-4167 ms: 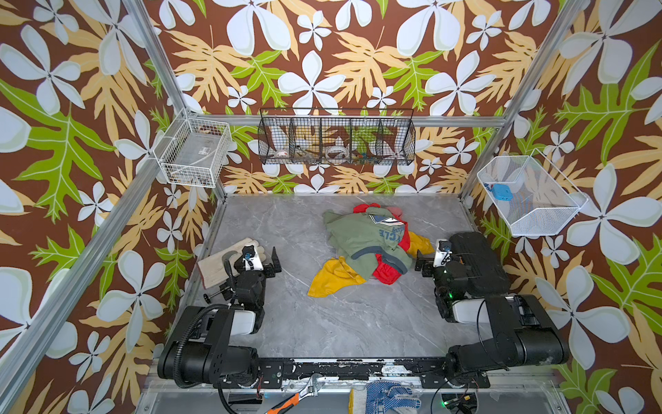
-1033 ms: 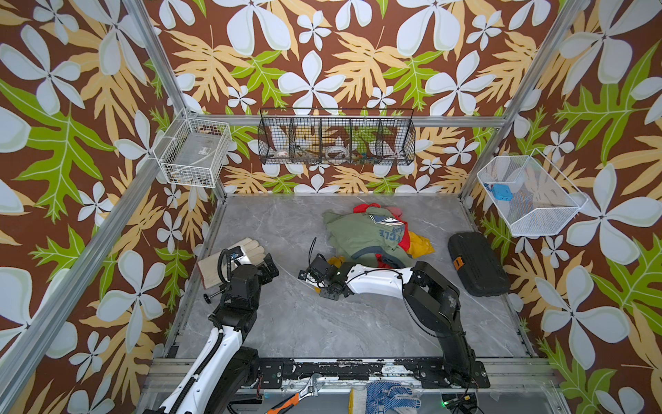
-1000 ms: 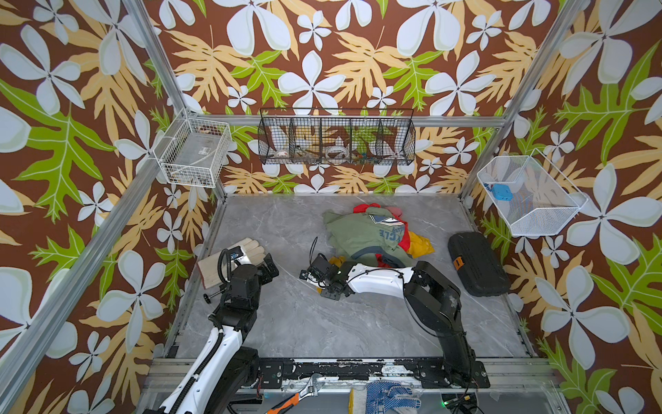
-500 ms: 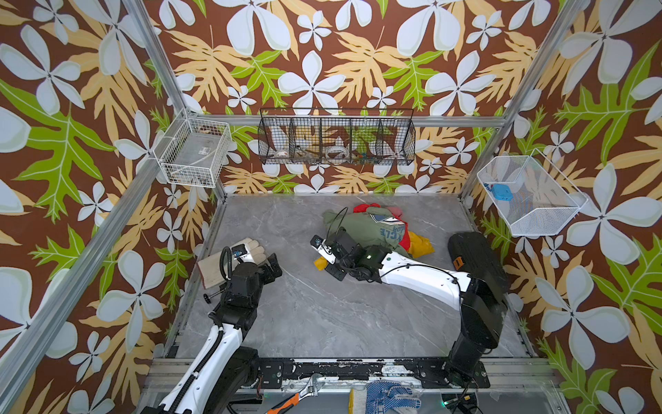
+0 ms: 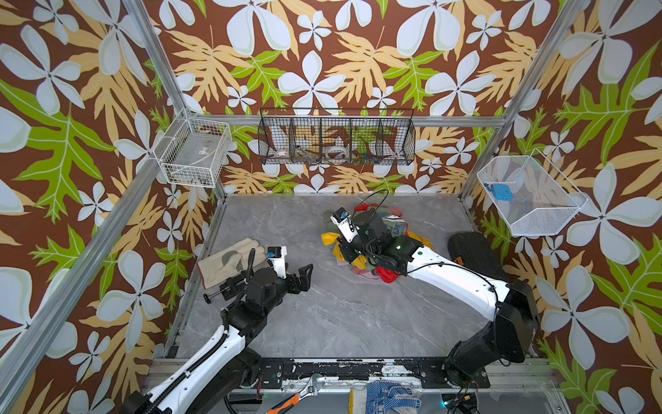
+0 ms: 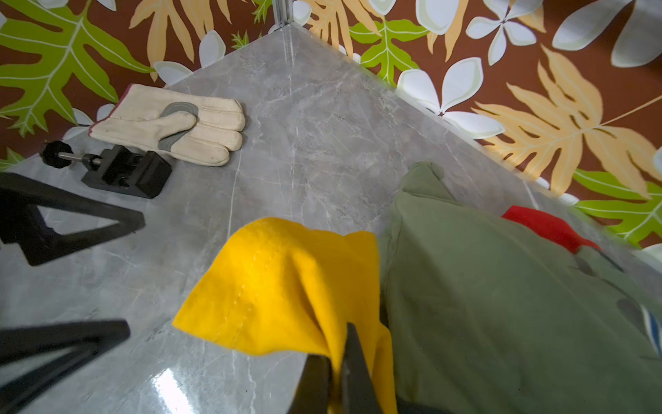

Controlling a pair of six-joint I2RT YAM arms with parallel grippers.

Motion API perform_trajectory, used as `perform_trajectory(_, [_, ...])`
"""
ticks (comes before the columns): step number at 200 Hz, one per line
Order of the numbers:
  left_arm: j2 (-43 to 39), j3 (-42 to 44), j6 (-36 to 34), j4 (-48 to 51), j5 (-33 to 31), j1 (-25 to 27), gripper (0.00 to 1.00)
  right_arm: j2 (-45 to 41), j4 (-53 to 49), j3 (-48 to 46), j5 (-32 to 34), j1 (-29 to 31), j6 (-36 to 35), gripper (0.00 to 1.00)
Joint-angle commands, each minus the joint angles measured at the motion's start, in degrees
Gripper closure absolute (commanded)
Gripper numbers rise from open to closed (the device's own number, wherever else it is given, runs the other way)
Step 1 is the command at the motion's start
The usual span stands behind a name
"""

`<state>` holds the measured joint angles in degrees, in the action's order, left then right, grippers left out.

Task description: Pick out a specific cloth from the pile

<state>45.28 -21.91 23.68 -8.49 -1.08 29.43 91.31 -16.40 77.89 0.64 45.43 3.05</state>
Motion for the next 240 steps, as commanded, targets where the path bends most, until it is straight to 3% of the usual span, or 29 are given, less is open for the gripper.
perform_trajectory(1, [3.69,-2.15,0.71,-6.31,0.32,4.75,0.03,-0.49,4.69,-1.07,-4.69,-1.02,4.18,1.00])
perform_trajectory(38, [15.42,-9.98,-2.02,-9.17,0.86,10.94,0.03,-2.13,7.43,-3.69,-8.70,-3.40,7.04,1.00])
perform_trajectory(82, [22.65,-12.72,0.80,-19.41,0.04,11.26,0.02,-4.06,8.96,-5.72,-12.14,-5.04,9.72,1.00])
perform_trajectory(144, [32.67,-19.72,2.18,-22.51,-0.38,12.01,0.12,-5.35,10.16,-8.40,-14.62,-6.92,11.96,1.00])
perform_trajectory(161, [34.90,-21.04,2.55,-22.62,-0.44,12.05,0.23,-5.95,11.04,-9.27,-15.29,-7.70,13.30,1.00])
perform_trajectory(218, [36.61,-22.12,3.94,-22.22,0.21,12.05,0.89,-7.11,10.52,-11.58,-15.50,-9.82,13.95,1.00])
perform_trajectory(228, [36.15,-22.12,3.95,-21.72,-0.09,12.05,1.00,-7.43,10.75,-12.41,-15.18,-10.30,14.44,0.91])
perform_trajectory(240, [35.64,-22.04,4.32,-21.02,-0.26,12.05,1.00,-8.10,11.49,-13.42,-14.21,-11.08,15.28,0.69])
